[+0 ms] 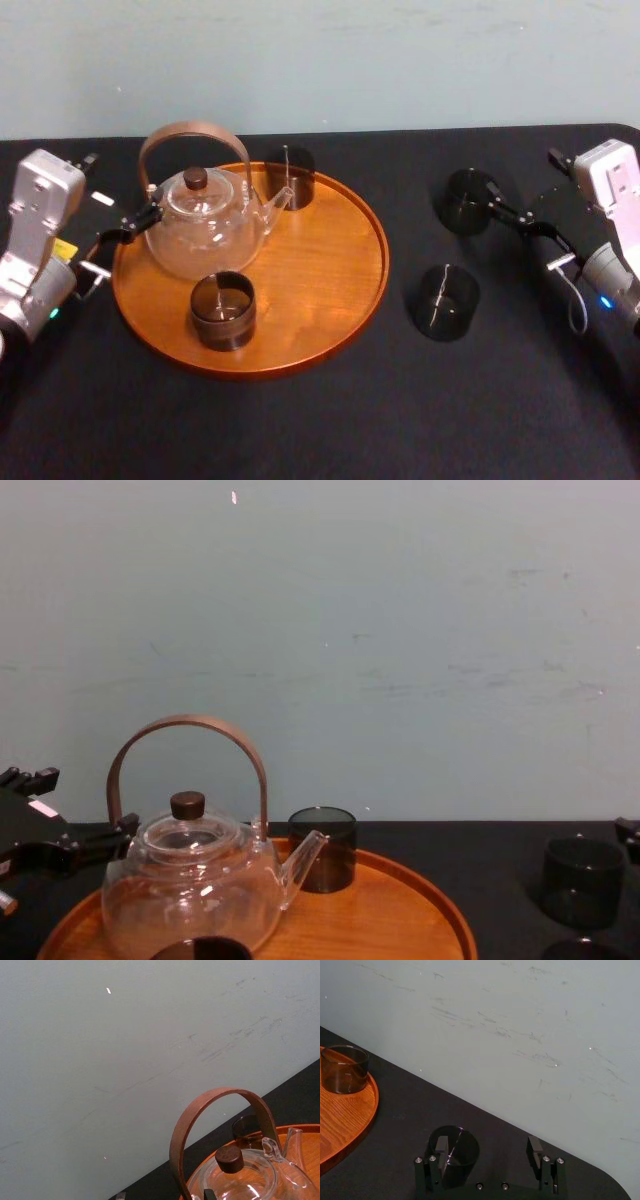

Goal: Pick up the glass from the table and place it on the tray.

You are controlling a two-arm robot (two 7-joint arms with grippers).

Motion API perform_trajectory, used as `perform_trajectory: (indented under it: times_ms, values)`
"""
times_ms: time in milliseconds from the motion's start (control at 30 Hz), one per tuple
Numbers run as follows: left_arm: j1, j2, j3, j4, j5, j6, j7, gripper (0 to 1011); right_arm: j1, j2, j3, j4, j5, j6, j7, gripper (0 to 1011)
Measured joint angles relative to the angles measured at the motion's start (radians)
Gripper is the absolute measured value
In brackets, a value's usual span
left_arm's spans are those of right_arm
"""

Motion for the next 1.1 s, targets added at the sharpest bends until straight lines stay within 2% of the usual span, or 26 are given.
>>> perform_trajectory:
  times_ms: [1100]
  values:
    - [0.000, 0.000, 0.000, 0.000, 0.000, 0.000, 0.000, 1009, 0.000, 0.000, 0.000, 0.000, 0.000, 0.000, 0.000, 1002]
